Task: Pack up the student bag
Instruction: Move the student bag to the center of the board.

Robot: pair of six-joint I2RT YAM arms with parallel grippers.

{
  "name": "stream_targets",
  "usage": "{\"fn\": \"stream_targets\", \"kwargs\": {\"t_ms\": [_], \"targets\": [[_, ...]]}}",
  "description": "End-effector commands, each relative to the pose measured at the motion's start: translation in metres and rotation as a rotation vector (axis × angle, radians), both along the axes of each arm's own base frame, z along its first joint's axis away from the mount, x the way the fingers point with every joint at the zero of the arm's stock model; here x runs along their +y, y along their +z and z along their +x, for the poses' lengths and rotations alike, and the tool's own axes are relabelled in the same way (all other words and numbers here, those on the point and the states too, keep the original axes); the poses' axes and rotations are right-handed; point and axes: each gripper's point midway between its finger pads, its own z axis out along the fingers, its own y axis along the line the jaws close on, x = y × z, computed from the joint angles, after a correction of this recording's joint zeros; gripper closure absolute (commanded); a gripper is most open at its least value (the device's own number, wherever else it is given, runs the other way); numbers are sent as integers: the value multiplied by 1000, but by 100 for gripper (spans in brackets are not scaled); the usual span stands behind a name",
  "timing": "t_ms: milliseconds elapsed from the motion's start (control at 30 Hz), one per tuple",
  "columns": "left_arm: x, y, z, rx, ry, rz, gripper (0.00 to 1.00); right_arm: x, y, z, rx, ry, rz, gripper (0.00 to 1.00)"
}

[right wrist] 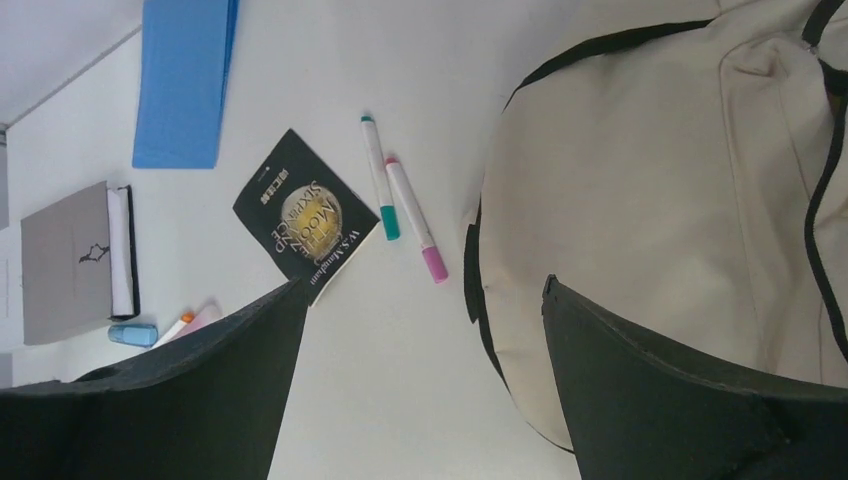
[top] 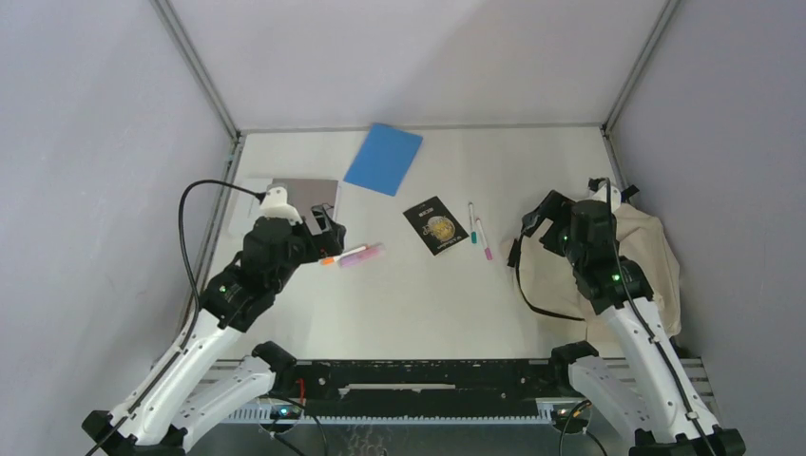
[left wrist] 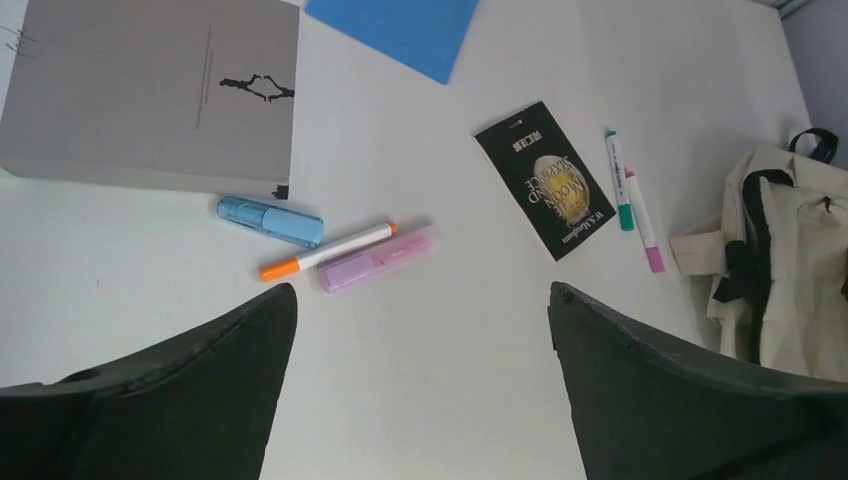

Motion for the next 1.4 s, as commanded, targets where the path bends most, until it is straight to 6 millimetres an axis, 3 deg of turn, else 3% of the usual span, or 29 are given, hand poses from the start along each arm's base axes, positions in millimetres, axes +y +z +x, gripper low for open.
{"fn": "stream_targets", "kwargs": {"t_ms": [0,400,633,867,900,967,1000,1067,1200,1367], "targets": [[-9,-11,2,-3,-59,19,0,7,1,11,-14,13,47,4],[-55,-33,-3,90,-249,-74,0,4,-7,14,11,9,19,5],[-79,-60,-12,153,-344,-95,0,-6,-49,20,174,-10,-79,7],[-99,-70,-15,179,-368,11,0,-15,-106,31,362,-105,-156,12],[-101,-71,-16,186,-370,16,0,-12,-114,33,382,-96,-164,20],[-103,-72,-15,187,-364,32,1,-10,-129,37,422,-94,-174,49],[-101,-72,-15,183,-352,52,1,-9,-138,37,450,-96,-186,70],[-99,-70,-14,179,-335,90,0,-6,-147,36,482,-91,-225,82],[-94,-67,-13,173,-312,116,0,17,-161,29,527,-16,-224,100],[-81,-67,-10,158,-251,136,0,94,-151,24,473,190,-58,100]]}}
